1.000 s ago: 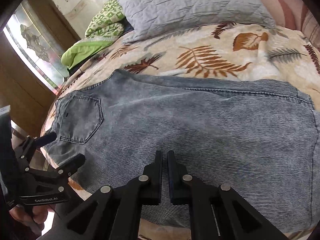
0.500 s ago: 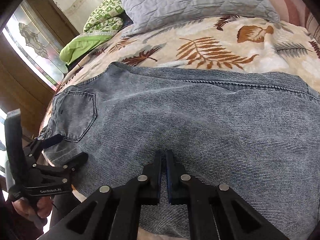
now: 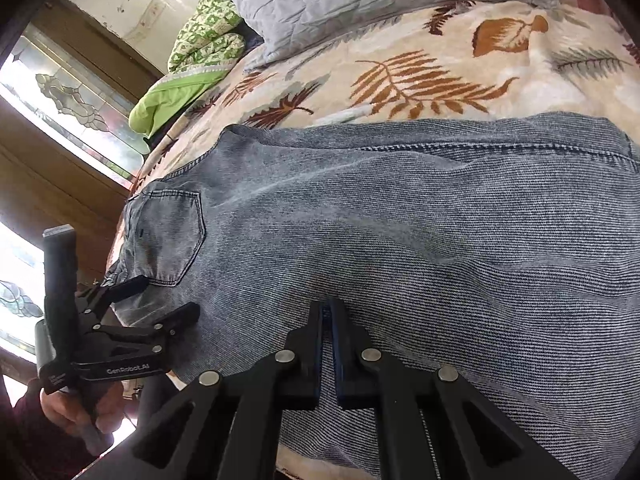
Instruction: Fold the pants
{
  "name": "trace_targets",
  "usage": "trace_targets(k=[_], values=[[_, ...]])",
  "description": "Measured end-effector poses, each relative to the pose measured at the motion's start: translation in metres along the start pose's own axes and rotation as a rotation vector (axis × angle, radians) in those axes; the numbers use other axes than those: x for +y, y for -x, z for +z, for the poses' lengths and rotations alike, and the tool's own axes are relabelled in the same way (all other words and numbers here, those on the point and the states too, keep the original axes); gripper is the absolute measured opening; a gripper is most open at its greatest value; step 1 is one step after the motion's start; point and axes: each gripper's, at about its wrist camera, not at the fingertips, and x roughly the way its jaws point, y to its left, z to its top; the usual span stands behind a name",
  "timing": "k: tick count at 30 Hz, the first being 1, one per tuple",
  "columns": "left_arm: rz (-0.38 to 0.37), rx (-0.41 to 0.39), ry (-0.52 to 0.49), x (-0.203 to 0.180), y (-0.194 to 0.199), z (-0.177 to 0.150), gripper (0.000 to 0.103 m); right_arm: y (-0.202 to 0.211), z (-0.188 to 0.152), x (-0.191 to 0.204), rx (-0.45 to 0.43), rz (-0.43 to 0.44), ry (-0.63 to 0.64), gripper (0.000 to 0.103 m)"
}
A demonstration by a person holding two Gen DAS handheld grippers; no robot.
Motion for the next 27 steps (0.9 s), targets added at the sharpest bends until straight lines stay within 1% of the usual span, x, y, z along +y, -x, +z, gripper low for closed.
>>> trace_targets(k=[5,11,17,21,27], values=[[0.015,0.044,0.015,-0.004,-0.002,0.006,0.103,0.000,0.000,-0.005,0.014,0.035,0.002,0.006],[0.036,0.101,0.040,-0.007,-0.008,0.019,0.103,-0.001,-0.001,-0.016,0.014,0.103,-0.043,0.006],[0.039,0.115,0.054,-0.010,-0.009,0.024,0.103,-0.004,-0.001,-0.026,0.019,0.168,-0.117,0.007],[0.044,0.115,0.065,-0.011,-0.010,0.026,0.103,-0.004,-0.001,-0.027,0.021,0.175,-0.126,0.007],[0.053,0.122,0.086,-0.010,-0.008,0.018,0.103,-0.002,-0.002,-0.022,0.008,0.161,-0.075,0.007]])
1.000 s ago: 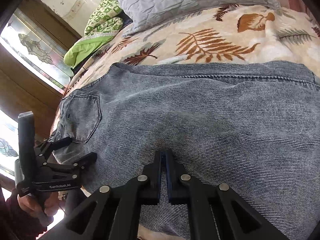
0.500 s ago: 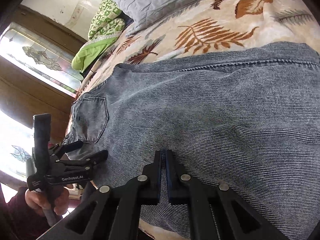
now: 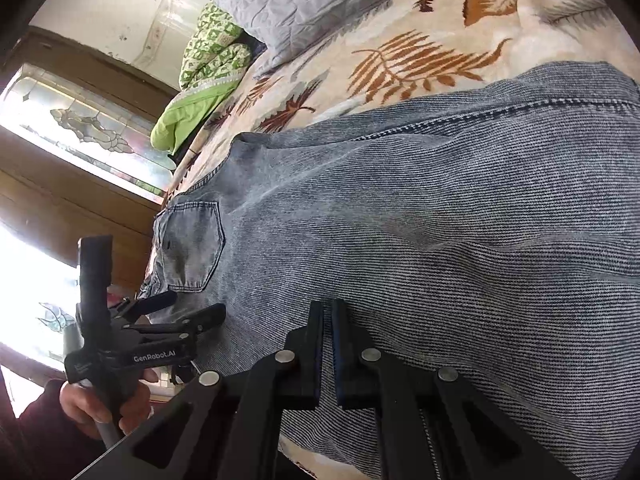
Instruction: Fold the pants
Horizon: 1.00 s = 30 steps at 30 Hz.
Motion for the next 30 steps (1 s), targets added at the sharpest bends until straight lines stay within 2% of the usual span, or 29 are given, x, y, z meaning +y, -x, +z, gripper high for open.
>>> trace_targets(k=[10,23,30], values=[[0.026,0.048,0.024,-0.006,-0.003,0.006,0.103,0.002,-0.003,-0.004,0.028,0.022,-0.008,0.007],[0.004,-0.007,0.009,0.000,-0.005,0.000,0.103,0.003,-0.002,-0.012,0.051,0.054,-0.040,0.006],[-0.002,0.008,0.001,0.000,-0.003,0.000,0.103,0.002,-0.003,-0.009,0.046,0.051,-0.025,0.007]])
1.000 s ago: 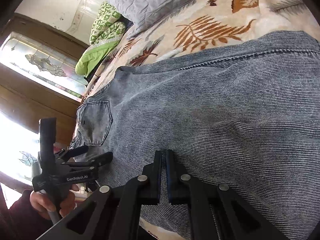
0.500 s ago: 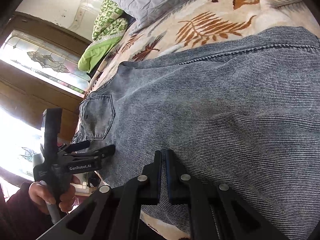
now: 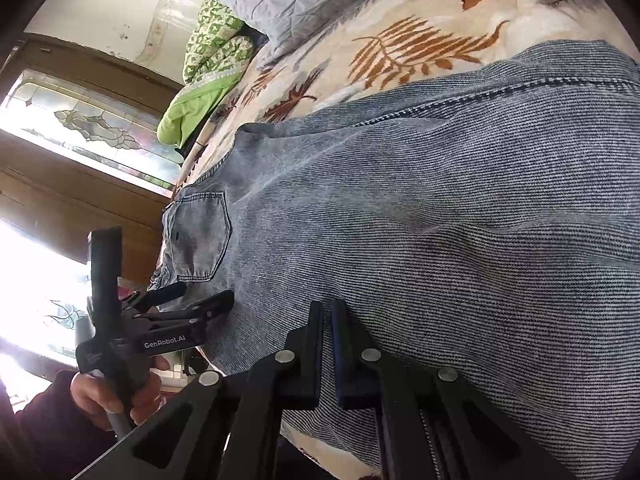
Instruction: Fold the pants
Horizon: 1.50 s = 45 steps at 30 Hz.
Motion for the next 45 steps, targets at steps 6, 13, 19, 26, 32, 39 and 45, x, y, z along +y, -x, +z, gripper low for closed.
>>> trace_targets(k=[6,13,19,26,32,39,45], values=[[-0.024,-0.021,-0.023,0.003,0.000,0.002,0.103,-0.001,-0.002,0.004,-0.006,-0.022,0.020,0.007],[-0.037,-0.057,-0.032,0.008,-0.001,-0.006,0.103,-0.002,-0.003,0.006,-0.013,-0.035,0.021,0.007],[-0.043,-0.062,-0.044,0.010,-0.003,-0.007,0.103,-0.005,0.003,0.005,-0.004,-0.033,0.001,0.007],[-0.043,-0.071,-0.045,0.008,-0.001,-0.007,0.103,-0.005,0.004,-0.002,-0.002,-0.002,-0.032,0.007],[-0.038,-0.073,-0.040,0.007,0.000,-0.008,0.103,-0.002,0.001,-0.004,-0.010,0.015,-0.011,0.007],[-0.039,-0.052,-0.041,0.005,-0.001,-0.003,0.103,-0.001,0.001,-0.006,-0.002,0.023,-0.015,0.006],[-0.039,-0.048,-0.042,0.005,-0.001,0.002,0.103,0.000,0.003,-0.009,0.007,0.032,-0.029,0.006]])
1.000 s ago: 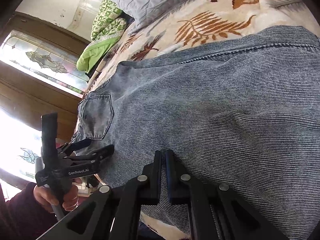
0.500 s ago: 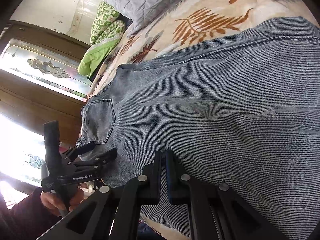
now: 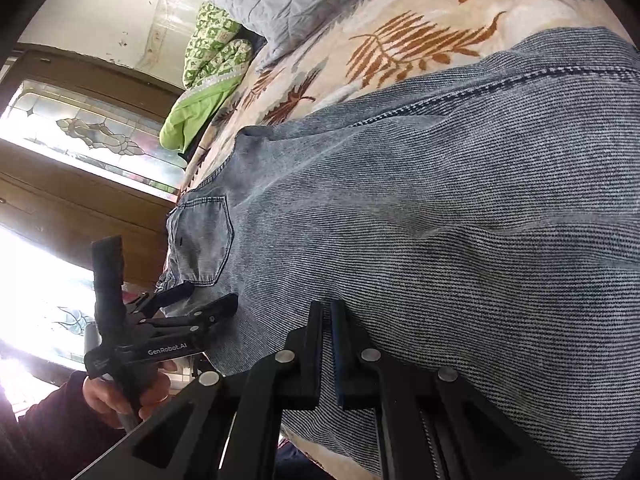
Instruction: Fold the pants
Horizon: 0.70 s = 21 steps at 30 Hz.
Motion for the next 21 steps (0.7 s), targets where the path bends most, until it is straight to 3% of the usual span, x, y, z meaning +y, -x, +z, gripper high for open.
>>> trace_targets(k=[8,21], values=[[-0.005,0.002,-0.004,0.001,-0.001,0.001,0.103,-0.001,0.001,0.001,0.006,-0.004,-0.014,0.006],[-0.033,-0.062,-0.016,0.006,0.002,-0.012,0.103,-0.005,-0.002,0.016,-0.014,-0.088,0.025,0.007]])
